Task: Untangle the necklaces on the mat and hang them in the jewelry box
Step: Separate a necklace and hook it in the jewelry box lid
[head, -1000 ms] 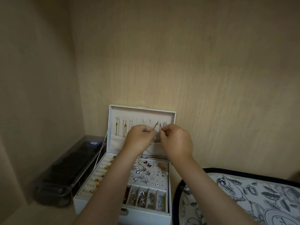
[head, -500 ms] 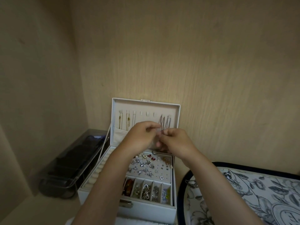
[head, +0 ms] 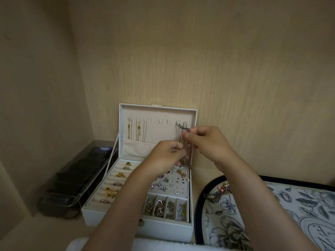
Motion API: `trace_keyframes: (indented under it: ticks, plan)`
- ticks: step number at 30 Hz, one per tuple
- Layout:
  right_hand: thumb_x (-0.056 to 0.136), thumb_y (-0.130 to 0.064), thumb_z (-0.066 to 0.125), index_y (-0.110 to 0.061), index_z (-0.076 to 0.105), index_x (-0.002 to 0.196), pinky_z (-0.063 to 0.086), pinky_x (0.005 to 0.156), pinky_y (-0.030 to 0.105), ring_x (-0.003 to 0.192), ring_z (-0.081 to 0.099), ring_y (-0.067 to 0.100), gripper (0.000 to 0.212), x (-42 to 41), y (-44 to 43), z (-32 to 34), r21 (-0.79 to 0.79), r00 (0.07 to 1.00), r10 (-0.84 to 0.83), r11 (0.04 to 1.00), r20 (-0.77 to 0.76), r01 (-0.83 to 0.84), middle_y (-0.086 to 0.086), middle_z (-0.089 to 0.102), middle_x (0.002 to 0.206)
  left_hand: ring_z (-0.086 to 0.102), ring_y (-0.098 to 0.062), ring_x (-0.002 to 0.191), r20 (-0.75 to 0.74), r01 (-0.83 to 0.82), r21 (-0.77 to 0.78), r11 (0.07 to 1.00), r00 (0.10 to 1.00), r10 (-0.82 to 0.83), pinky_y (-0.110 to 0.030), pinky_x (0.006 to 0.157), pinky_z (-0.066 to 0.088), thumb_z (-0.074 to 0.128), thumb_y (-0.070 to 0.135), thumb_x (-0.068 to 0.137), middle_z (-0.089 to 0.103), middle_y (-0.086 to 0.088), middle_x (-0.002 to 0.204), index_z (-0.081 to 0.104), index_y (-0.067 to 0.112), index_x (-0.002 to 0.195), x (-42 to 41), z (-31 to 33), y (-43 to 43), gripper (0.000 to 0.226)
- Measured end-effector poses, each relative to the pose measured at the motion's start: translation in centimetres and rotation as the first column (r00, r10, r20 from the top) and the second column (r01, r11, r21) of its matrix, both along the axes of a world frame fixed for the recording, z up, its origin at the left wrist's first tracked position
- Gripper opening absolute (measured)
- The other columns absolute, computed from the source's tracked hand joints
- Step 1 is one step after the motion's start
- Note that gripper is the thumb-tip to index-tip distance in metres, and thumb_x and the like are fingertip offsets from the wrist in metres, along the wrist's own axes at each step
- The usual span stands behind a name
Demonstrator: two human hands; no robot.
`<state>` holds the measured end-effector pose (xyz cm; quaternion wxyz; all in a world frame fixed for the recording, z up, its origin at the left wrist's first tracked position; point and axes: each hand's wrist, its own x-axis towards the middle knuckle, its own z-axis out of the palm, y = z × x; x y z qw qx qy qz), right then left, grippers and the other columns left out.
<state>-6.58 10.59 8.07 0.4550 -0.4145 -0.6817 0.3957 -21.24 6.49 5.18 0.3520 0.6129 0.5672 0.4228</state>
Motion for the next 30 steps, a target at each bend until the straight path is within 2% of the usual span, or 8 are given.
trace_keyframes:
  ticks: [5, 8, 10, 13, 17, 22, 25, 30]
  plan:
    - [0.092, -0.015, 0.071, 0.007, 0.073, 0.096, 0.035, 0.041, 0.010, 0.041, 0.048, -0.002, 0.022, -0.3, -0.2, -0.2, -0.044, 0.999, 0.043, 0.998, -0.019, -0.044, 0.004, 0.061, 0.065, 0.061, -0.009, 0.067, 0.004, 0.045, 0.007, 0.999, 0.999, -0.045, -0.027, 0.067, 0.052, 0.061, 0.018, 0.095, 0.074, 0.003, 0.085, 0.072, 0.012, 0.094, -1.3, 0.1, -0.1, 0.013]
    - [0.097, -0.023, 0.061, -0.006, 0.076, 0.094, 0.037, 0.042, 0.011, 0.040, 0.051, -0.004, 0.024, -0.1, 0.3, -0.8, -0.057, 0.950, 0.040, 0.998, 0.311, -0.023, -0.005, 0.067, 0.062, 0.061, -0.004, 0.063, 0.046, -0.062, 0.055, 0.997, 0.997, 0.060, -0.019, 0.061, 0.054, 0.063, 0.016, 0.094, 0.072, 0.005, 0.080, 0.073, 0.018, 0.092, -1.7, 0.2, 0.2, 0.011]
    - [0.096, -0.022, 0.056, -0.009, 0.074, 0.097, 0.041, 0.046, 0.016, 0.039, 0.052, -0.003, 0.022, -0.2, 0.4, -1.3, -0.087, 0.888, 0.059, 0.996, 0.457, -0.022, 0.000, 0.071, 0.068, 0.065, -0.003, 0.070, 0.065, -0.135, 0.115, 0.984, 0.990, 0.128, -0.020, 0.073, 0.055, 0.066, 0.016, 0.092, 0.074, 0.005, 0.087, 0.074, 0.023, 0.094, -1.9, 0.2, 0.7, 0.011]
    - [0.089, -0.012, 0.065, -0.014, 0.071, 0.103, 0.041, 0.043, 0.011, 0.042, 0.057, -0.003, 0.015, -0.5, 0.1, -1.6, -0.109, 0.928, 0.098, 0.992, 0.360, -0.062, 0.001, 0.071, 0.073, 0.068, -0.001, 0.086, 0.077, -0.136, 0.168, 0.976, 0.989, 0.125, -0.018, 0.083, 0.052, 0.070, 0.016, 0.089, 0.075, 0.011, 0.091, 0.077, 0.025, 0.092, -1.9, 0.5, 0.8, 0.012]
    - [0.087, -0.015, 0.071, -0.011, 0.075, 0.083, 0.043, 0.048, 0.016, 0.046, 0.056, 0.002, 0.007, -1.8, 0.0, -2.3, -0.032, 0.953, 0.087, 0.996, 0.289, -0.082, 0.002, 0.071, 0.063, 0.069, -0.003, 0.087, 0.095, -0.090, 0.183, 0.979, 0.993, 0.073, -0.014, 0.079, 0.053, 0.072, 0.013, 0.088, 0.076, 0.007, 0.090, 0.078, 0.020, 0.095, -2.0, 0.9, 0.5, 0.012]
    - [0.093, -0.022, 0.066, -0.015, 0.071, 0.067, 0.047, 0.059, 0.023, 0.055, 0.059, 0.002, 0.027, -2.3, 0.5, -2.7, 0.127, 0.922, -0.043, 0.992, 0.384, -0.007, 0.002, 0.073, 0.067, 0.061, -0.010, 0.096, -0.144, -0.138, 0.271, 0.953, 0.973, 0.182, -0.027, 0.092, 0.050, 0.068, 0.021, 0.090, 0.068, 0.005, 0.103, 0.071, 0.026, 0.108, -3.5, 0.4, 1.0, 0.019]
    - [0.093, -0.020, 0.068, -0.012, 0.072, 0.069, 0.046, 0.056, 0.022, 0.051, 0.057, 0.000, 0.026, -2.1, 0.7, -2.2, 0.132, 0.953, -0.045, 0.991, 0.298, 0.005, 0.003, 0.072, 0.067, 0.049, -0.014, 0.112, -0.450, -0.137, 0.366, 0.921, 0.840, 0.304, -0.035, 0.103, 0.042, 0.062, 0.025, 0.094, 0.060, 0.004, 0.116, 0.065, 0.023, 0.124, -4.3, -0.4, 1.1, 0.030]
    - [0.095, -0.020, 0.066, -0.016, 0.072, 0.071, 0.042, 0.046, 0.023, 0.041, 0.056, 0.012, 0.025, -2.4, 0.8, -0.6, 0.158, 0.978, -0.082, 0.986, 0.194, 0.052, 0.006, 0.072, 0.066, 0.044, -0.016, 0.116, -0.640, -0.088, 0.442, 0.893, 0.667, 0.382, -0.036, 0.103, 0.033, 0.054, 0.032, 0.095, 0.058, 0.006, 0.122, 0.062, 0.029, 0.125, -3.9, -0.7, 0.7, 0.031]
